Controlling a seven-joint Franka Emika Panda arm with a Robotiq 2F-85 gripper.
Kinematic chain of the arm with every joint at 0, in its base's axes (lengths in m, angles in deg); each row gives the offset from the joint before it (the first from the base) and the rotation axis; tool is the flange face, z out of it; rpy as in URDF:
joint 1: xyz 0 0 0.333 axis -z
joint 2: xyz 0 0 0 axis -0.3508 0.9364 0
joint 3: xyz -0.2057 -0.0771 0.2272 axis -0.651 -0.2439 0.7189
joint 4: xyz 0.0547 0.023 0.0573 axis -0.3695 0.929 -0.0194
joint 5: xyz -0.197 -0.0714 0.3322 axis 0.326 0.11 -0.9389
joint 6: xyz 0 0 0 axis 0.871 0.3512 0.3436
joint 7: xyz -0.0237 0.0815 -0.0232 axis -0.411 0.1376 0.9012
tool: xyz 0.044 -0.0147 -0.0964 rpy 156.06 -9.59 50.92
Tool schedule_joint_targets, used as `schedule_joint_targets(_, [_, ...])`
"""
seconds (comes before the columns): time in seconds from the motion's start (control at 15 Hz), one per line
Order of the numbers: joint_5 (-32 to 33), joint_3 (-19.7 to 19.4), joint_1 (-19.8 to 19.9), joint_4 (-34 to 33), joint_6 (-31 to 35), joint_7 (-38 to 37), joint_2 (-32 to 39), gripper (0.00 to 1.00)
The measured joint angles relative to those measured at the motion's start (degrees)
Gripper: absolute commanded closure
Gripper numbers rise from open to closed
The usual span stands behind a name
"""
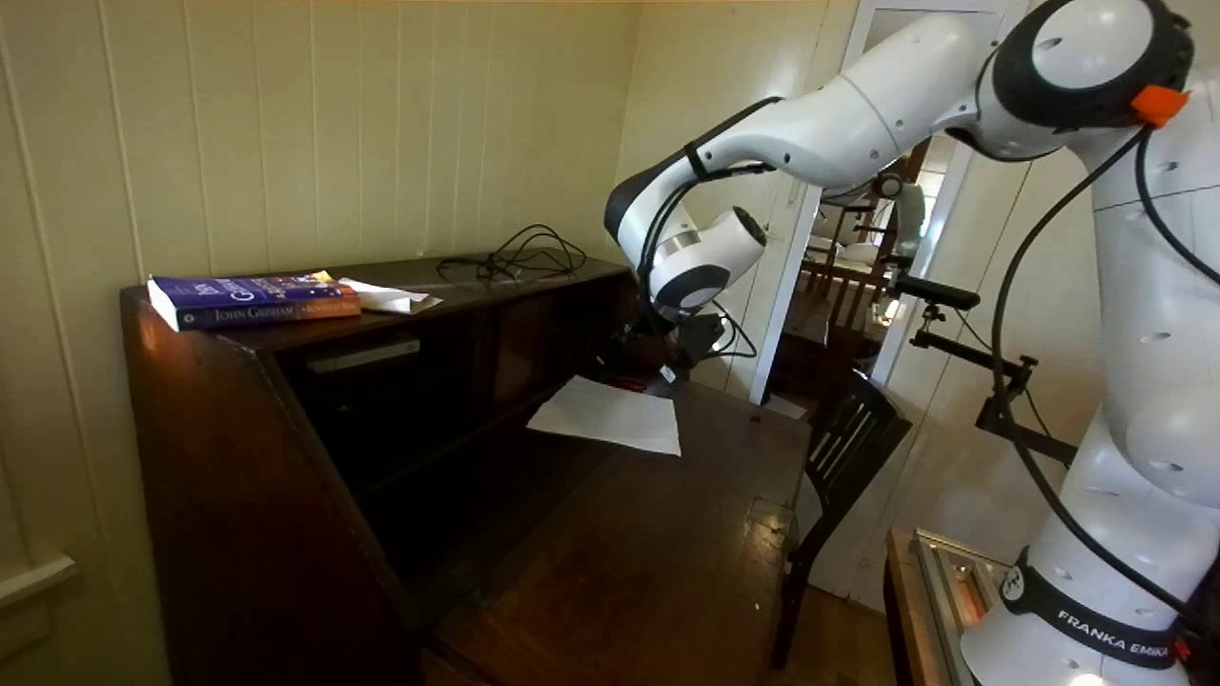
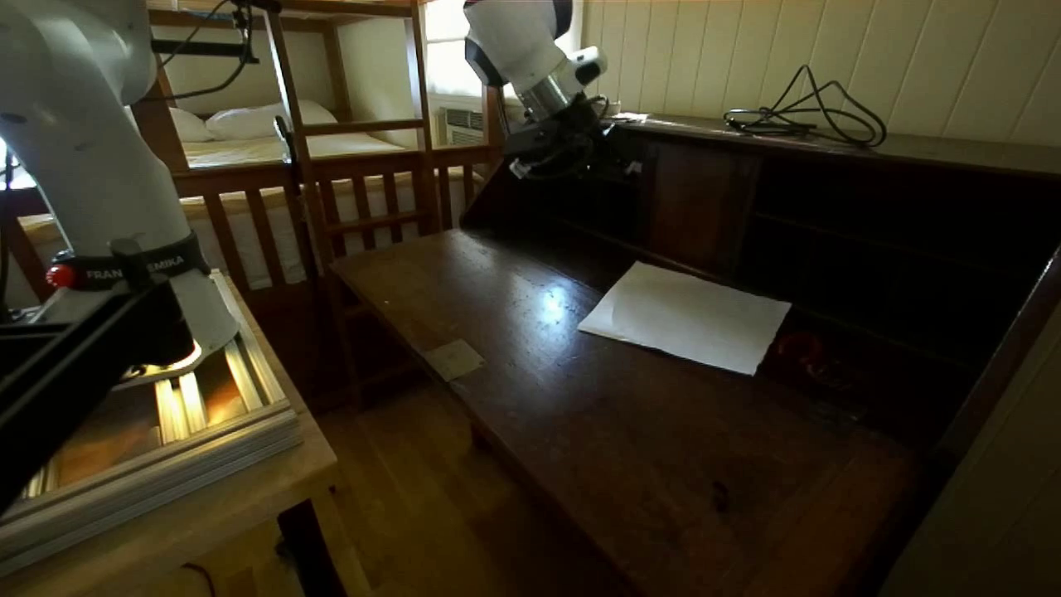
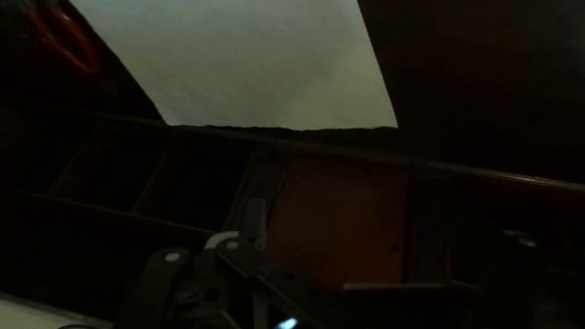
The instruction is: Put the cup in the open cabinet, then close the cabinet door
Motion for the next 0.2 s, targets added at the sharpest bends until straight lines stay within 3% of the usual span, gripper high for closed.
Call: schedule_joint_targets(0.2, [-0.67, 0.43, -1.16, 4.96, 5.1, -5.1, -8.78, 0.0])
